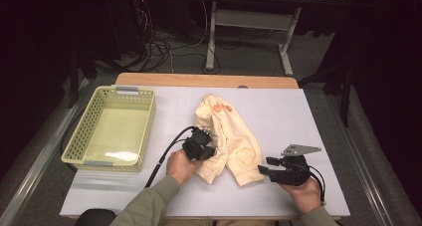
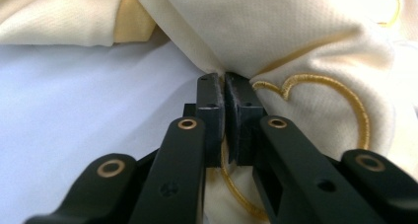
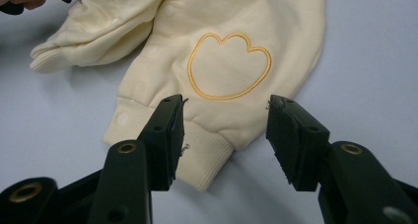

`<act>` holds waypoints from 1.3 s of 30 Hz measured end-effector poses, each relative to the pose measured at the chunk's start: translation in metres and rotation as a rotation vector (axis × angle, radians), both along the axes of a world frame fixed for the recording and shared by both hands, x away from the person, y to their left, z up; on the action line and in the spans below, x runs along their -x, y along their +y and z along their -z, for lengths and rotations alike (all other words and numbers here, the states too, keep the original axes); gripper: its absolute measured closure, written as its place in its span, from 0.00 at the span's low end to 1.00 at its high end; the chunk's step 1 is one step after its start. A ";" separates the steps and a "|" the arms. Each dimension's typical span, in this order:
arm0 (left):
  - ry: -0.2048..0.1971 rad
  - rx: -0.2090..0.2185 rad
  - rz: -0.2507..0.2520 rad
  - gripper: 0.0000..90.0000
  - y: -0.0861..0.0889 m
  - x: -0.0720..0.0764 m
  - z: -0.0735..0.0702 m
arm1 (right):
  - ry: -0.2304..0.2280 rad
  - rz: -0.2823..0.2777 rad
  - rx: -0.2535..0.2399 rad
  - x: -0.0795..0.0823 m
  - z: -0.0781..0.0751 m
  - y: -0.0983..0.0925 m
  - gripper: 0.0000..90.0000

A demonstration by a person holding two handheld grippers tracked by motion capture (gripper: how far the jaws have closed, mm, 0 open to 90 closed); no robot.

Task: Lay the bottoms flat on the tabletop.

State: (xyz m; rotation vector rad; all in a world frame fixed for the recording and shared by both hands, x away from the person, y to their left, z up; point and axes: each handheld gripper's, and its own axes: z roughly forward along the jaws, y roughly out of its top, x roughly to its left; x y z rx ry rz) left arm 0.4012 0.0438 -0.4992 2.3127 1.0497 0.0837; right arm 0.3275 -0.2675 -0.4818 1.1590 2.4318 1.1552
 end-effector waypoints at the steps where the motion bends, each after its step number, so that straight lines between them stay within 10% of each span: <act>1: 0.000 0.002 0.000 0.94 0.000 0.000 0.000 | 0.000 -0.001 0.000 0.000 0.000 0.000 0.55; 18: 0.027 -0.014 0.059 0.95 -0.004 0.002 -0.003 | 0.001 -0.003 -0.001 0.000 0.000 0.000 0.55; 39: -0.068 0.019 0.013 0.94 0.058 0.032 -0.044 | 0.011 -0.002 0.003 -0.001 0.002 0.001 0.55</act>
